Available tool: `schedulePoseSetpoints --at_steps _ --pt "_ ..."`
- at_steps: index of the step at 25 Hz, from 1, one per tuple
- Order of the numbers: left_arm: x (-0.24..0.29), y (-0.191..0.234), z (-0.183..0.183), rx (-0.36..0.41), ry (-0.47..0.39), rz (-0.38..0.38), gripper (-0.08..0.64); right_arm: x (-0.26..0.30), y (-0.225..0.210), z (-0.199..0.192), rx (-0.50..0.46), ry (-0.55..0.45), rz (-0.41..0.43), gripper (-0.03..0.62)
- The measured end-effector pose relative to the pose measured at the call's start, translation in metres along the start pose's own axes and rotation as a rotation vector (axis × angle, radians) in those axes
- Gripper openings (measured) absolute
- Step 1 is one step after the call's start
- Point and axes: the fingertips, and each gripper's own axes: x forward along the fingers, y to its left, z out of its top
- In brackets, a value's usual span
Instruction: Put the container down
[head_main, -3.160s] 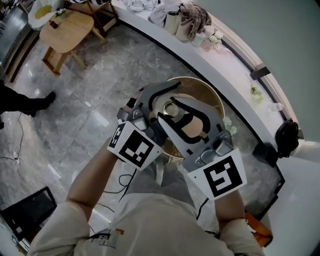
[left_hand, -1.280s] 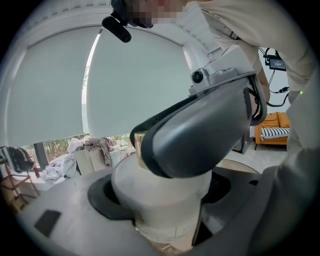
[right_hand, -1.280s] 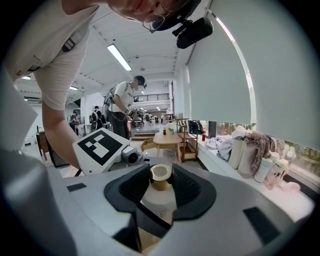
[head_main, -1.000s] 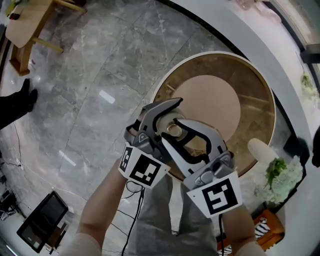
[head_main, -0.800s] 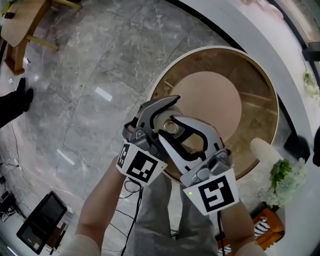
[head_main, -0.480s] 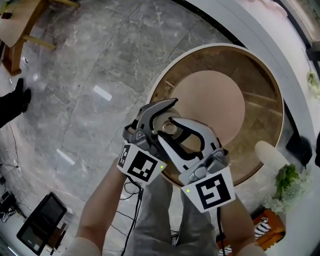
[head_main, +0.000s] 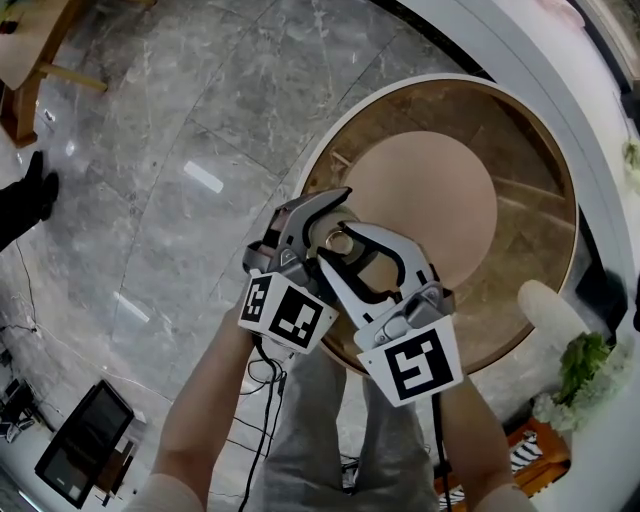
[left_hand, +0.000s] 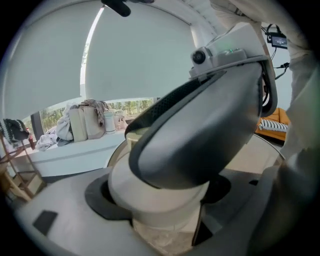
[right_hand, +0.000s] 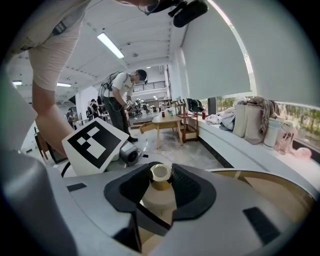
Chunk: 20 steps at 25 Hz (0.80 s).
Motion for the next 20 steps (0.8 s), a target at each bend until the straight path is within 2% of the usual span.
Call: schedulePoseSetpoints --at_steps 4,9,12,16,20 --pt "0.005 0.003 -0.005 -0.027 0.021 0.005 0.351 0.005 -0.002 -0.003 -0.048 0.006 -0.006 0.138" --pt "0.005 0.006 -0.013 -0.068 0.089 0.015 0.351 0.011 -0.002 -0.004 -0.093 0.010 -0.005 0.138" --pt "0.004 0.009 -0.015 -0.086 0.103 0.046 0.351 0.012 -0.001 -0.004 -0.106 -0.002 -0.001 0.138" --pt "0.001 0.016 -0.014 -0.150 0.077 0.106 0.351 0.013 -0.002 -0.005 -0.111 -0.015 -0.003 0.138" --pt "0.001 0.015 -0.020 -0.146 0.111 0.121 0.351 0.013 -0.001 -0.008 -0.122 -0.039 0.007 0.138"
